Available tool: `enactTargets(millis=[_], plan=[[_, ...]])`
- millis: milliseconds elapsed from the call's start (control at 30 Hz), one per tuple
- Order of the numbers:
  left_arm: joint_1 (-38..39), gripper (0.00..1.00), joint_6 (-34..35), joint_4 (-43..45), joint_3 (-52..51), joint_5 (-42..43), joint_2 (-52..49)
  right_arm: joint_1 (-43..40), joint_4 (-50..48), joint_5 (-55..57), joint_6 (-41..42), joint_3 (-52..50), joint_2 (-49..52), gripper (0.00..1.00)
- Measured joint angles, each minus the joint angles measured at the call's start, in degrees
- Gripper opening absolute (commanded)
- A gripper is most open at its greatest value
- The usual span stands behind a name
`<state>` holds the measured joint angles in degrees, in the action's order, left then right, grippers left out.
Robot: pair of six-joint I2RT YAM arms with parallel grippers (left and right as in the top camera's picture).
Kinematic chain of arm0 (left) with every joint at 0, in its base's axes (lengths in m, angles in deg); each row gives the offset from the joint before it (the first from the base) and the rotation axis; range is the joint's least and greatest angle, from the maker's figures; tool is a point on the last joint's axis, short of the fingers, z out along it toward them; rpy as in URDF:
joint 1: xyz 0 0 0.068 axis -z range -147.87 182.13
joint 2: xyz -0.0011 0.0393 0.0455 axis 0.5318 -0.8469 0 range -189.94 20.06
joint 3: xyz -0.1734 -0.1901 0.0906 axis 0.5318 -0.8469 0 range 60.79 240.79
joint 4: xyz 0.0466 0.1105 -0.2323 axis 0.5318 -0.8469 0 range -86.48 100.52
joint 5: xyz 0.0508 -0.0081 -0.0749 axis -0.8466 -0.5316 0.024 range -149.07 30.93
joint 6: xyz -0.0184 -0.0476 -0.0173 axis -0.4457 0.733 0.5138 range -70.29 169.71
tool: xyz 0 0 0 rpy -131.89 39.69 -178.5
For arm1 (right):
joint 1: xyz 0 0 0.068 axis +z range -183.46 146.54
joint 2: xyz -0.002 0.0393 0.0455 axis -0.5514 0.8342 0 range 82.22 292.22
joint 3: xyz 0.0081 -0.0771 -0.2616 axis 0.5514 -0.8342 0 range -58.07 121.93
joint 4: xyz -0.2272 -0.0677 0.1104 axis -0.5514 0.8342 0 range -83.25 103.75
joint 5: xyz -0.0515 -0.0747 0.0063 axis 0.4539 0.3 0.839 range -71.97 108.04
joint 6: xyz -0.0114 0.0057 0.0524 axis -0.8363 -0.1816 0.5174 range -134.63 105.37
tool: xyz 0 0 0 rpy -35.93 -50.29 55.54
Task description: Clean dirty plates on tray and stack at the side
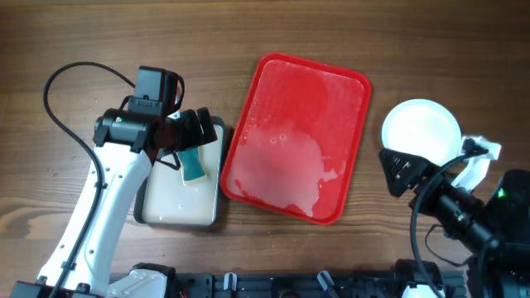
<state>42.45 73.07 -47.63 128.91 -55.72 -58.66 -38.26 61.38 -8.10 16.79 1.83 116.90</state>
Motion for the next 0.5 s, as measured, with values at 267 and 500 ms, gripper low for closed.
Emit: enactTargets(millis=[267, 500], plan=[[0.0, 1.0, 0.0, 0.0, 0.02, 0.02, -0.02, 7.28, -14.93, 20.2, -8.17, -21.77, -18.56, 1.0], [0.0, 1.0, 0.0, 0.0, 0.02, 0.02, -0.02, 7.28, -38.14, 21.86, -19.28, -44.37, -31.1, 1.0]])
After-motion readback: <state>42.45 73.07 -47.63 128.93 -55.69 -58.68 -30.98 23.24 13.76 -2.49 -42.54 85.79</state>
